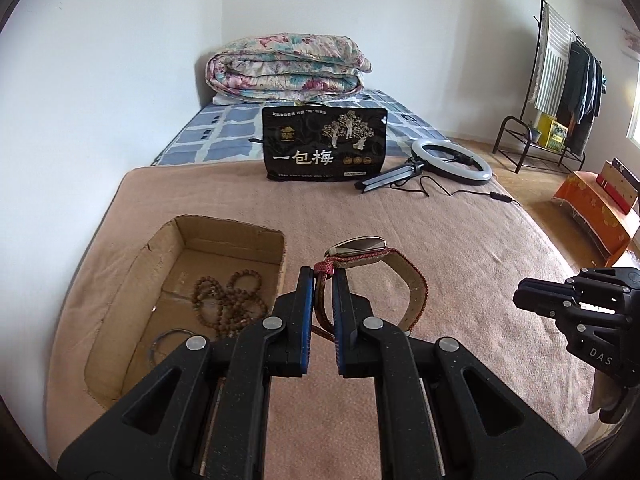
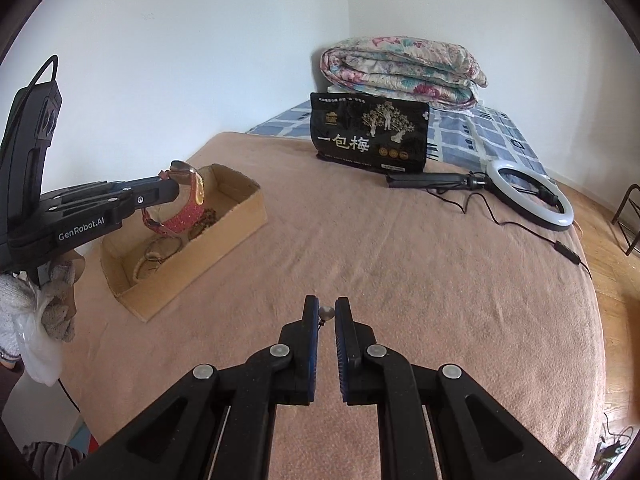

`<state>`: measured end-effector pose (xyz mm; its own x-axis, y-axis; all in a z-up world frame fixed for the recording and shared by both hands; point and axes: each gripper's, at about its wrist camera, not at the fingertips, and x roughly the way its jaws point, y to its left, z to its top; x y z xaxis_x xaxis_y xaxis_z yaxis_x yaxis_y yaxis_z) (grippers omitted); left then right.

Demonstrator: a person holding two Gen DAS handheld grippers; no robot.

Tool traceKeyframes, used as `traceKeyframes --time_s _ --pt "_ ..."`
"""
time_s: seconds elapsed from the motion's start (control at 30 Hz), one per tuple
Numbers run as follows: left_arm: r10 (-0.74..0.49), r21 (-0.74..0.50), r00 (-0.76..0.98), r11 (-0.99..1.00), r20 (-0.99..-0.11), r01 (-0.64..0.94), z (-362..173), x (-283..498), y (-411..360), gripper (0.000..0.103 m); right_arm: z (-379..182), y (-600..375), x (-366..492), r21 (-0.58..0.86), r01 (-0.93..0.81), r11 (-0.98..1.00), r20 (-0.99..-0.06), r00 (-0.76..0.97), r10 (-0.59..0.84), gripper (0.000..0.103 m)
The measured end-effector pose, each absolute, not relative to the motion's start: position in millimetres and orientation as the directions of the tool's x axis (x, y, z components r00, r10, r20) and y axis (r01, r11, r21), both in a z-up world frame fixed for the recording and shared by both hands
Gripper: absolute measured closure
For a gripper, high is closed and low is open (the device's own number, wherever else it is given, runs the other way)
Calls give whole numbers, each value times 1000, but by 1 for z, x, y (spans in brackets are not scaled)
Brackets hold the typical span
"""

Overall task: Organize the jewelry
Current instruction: 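Carry the watch in the left tool while the right carries the pearl bead over the box, then open both tools over the box, releasing the watch and pearl bead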

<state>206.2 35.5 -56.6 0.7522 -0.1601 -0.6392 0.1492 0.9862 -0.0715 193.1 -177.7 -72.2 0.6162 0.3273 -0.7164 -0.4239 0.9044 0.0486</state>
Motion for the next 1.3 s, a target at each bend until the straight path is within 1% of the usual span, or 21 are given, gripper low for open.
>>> traceKeyframes --time_s 0.27,0.63,1.0,1.3 --pt "-101 -58 761 995 -641 84 -56 203 80 96 -55 -124 210 50 -491 870 -693 610 384 97" --pt "-37 -55 752 998 -658 1 -64 210 132 96 -51 -59 245 82 -550 831 -679 579 451 97" --pt "-15 -63 732 997 -681 -38 -81 223 158 96 -66 -6 280 103 -588 803 -687 542 485 97" --pt "-15 -72 723 996 -691 -49 -91 227 166 96 -81 14 301 114 -593 797 -697 524 490 97"
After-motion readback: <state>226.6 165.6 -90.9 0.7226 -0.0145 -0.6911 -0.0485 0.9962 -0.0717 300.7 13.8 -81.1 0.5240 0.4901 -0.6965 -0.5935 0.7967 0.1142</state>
